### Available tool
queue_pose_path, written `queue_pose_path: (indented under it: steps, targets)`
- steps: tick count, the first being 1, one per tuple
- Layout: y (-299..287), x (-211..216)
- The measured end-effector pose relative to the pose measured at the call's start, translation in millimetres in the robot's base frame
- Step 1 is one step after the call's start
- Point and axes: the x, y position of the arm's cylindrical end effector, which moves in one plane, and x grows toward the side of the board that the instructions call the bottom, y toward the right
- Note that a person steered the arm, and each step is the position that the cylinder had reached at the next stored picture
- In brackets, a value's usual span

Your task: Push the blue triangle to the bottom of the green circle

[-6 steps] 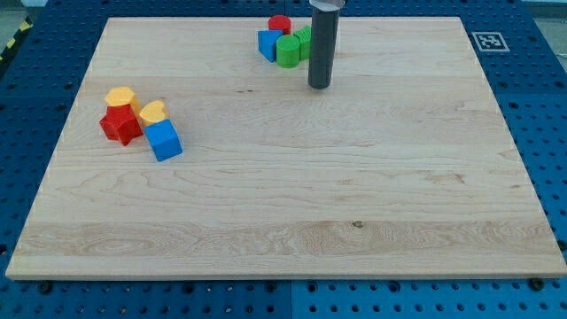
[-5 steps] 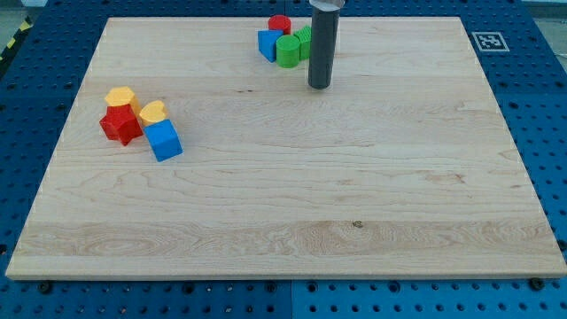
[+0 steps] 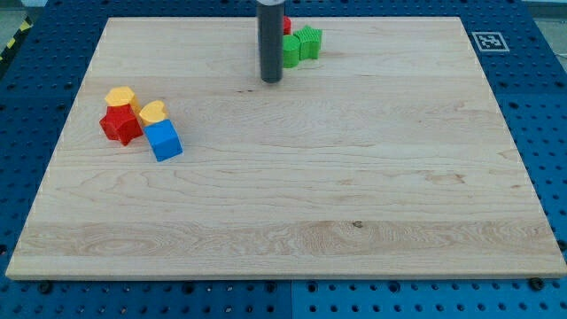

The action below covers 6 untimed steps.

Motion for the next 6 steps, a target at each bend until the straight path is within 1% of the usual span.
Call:
queue_pose_path:
  steps: [1, 2, 3, 4, 5, 6]
  targets:
    - [-24.6, -13.9]
    - [-30.3, -24.3]
    - [-38.6, -66.0]
    - [-38.6, -69.9]
    - [-38.0, -89.0]
    - [-28.7, -92.3]
